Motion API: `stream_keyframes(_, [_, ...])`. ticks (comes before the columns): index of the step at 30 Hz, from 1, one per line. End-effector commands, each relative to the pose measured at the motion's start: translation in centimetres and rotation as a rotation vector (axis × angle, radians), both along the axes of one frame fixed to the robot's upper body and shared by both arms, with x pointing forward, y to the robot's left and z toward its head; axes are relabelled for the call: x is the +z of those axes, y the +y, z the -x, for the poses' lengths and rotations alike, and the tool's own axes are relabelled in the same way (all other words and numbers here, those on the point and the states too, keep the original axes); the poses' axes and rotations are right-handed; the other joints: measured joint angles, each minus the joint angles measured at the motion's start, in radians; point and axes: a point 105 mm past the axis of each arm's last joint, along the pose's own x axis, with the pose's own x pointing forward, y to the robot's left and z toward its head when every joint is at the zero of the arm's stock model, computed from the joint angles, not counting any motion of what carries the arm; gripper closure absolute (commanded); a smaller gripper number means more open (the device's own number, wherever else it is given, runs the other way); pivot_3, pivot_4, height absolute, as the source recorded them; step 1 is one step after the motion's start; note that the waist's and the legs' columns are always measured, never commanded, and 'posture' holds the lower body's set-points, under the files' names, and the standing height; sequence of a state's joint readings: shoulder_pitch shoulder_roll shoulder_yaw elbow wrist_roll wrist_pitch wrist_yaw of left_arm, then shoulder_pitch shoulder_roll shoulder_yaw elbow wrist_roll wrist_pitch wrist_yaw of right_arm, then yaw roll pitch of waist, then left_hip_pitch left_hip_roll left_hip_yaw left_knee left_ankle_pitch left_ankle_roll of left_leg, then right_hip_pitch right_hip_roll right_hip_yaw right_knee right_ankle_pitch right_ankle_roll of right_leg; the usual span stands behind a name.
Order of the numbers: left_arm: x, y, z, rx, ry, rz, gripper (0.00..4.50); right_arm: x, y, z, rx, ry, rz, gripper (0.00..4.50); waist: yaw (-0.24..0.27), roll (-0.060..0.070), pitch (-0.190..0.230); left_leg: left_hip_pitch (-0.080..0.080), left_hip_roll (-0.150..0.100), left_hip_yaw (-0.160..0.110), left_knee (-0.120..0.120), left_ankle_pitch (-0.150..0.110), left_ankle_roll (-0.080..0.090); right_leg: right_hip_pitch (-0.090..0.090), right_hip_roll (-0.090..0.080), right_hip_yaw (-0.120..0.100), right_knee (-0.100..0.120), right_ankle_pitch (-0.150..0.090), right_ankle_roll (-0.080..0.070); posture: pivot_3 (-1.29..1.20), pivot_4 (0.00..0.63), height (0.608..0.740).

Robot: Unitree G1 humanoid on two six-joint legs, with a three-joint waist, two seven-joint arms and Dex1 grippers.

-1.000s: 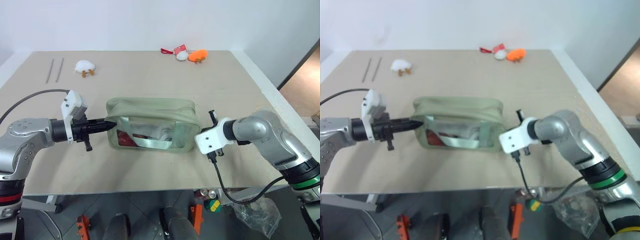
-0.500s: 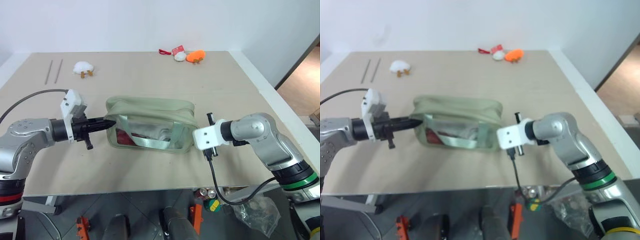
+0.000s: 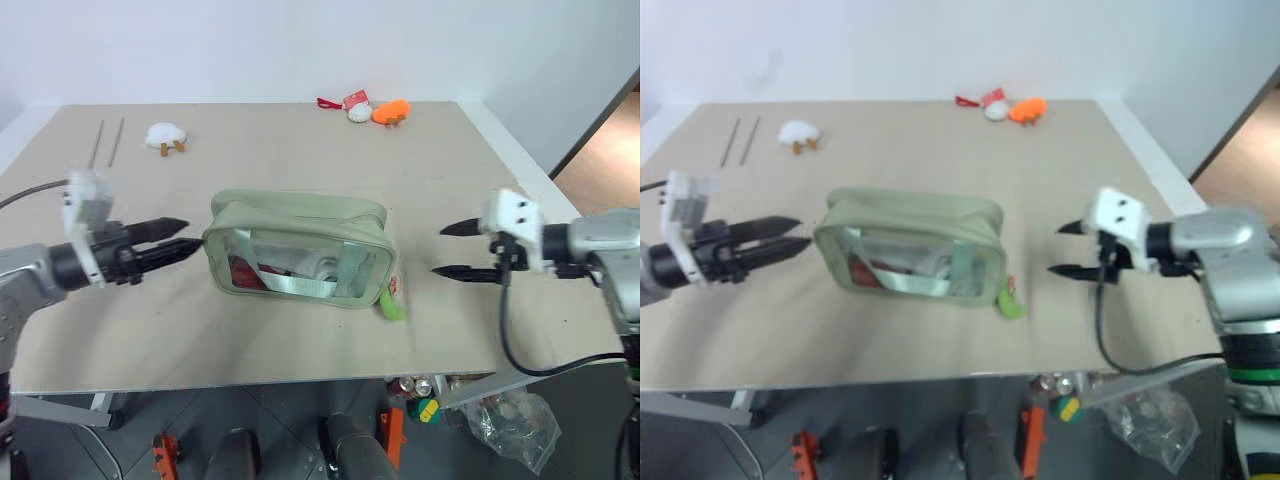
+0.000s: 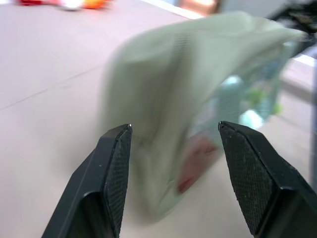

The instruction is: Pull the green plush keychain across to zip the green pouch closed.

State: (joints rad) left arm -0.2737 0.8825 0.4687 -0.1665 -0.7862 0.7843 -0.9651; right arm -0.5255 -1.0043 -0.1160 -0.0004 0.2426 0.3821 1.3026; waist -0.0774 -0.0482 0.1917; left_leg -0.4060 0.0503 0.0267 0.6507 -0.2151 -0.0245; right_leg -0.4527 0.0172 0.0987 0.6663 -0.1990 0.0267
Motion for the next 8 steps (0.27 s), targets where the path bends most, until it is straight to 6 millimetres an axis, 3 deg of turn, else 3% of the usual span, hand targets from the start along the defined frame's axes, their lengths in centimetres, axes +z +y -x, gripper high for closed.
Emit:
stream_keyframes(1, [1.6, 3.5, 0.2, 0.152, -0.058, 0.047, 1.59, 4.7, -0.1, 1.4, 0.009, -0.104, -0.156, 0.9, 0.0, 0.0, 0.0, 0.0, 0.0, 0.0, 0.0, 0.0, 0.0, 0.0, 0.0, 0.0, 0.0, 0.0, 0.0, 0.0, 0.15, 0.74])
stream_keyframes(5, [1.9, 5.3, 0.0, 0.238, -0.089, 0.114, 1.59, 5.5, -0.2, 1.6, -0.01, -0.119, -0.237, 0.9, 0.0, 0.0, 0.0, 0.001, 0.0, 0.0, 0.002, 0.0, 0.0, 0.002, 0.0, 0.0, 0.0, 0.001, -0.001, 0.0, 0.15, 0.74])
stream_keyframes(8, [1.0, 5.1, -0.7, 0.26, -0.076, 0.112, 1.59, 4.9, -0.3, 1.2, -0.037, -0.108, -0.249, 0.9, 0.0, 0.0, 0.0, 0.001, -0.001, 0.001, 0.003, 0.0, 0.0, 0.002, -0.002, 0.001, 0.0, 0.001, 0.0, 0.0, 0.15, 0.74])
